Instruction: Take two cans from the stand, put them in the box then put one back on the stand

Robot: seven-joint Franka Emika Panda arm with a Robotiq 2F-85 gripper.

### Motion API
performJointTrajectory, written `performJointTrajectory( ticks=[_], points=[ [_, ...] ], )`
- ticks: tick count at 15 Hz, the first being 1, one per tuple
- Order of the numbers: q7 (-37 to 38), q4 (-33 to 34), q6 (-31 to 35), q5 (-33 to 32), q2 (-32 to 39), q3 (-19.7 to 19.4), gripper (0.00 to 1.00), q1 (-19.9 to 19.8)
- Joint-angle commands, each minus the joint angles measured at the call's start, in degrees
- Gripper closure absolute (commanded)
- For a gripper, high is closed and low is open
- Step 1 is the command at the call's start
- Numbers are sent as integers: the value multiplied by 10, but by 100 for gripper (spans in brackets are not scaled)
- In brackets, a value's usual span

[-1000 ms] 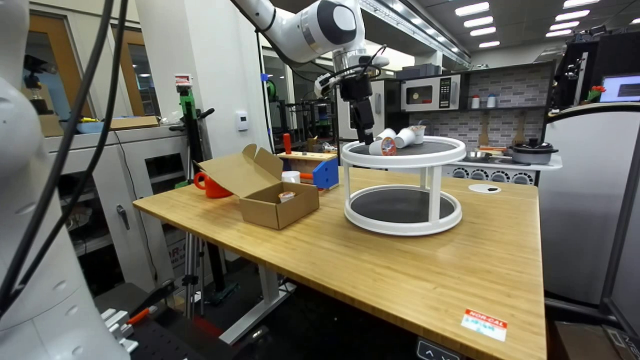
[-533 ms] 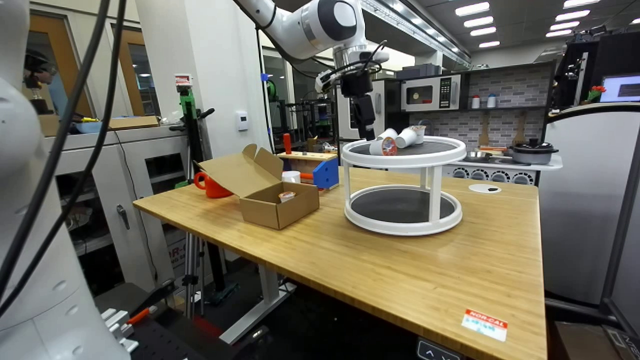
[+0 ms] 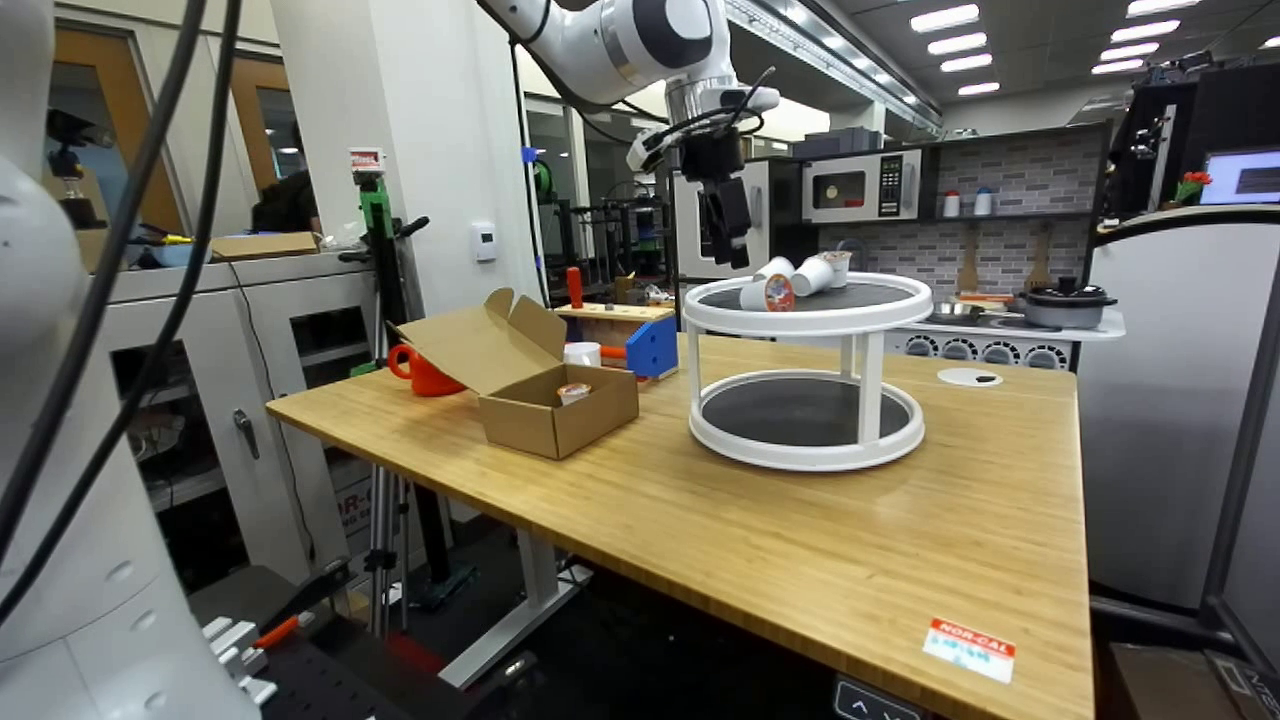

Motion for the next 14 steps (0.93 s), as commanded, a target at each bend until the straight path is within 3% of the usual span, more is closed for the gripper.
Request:
performJointTrajectory(
  ticks=[1, 9, 14],
  points=[
    [-24, 10, -56, 25, -5, 0, 0, -16],
    [-10, 3, -48, 16, -3, -4, 0, -18],
    [77, 20, -58, -56, 38, -18, 0, -6]
  ],
)
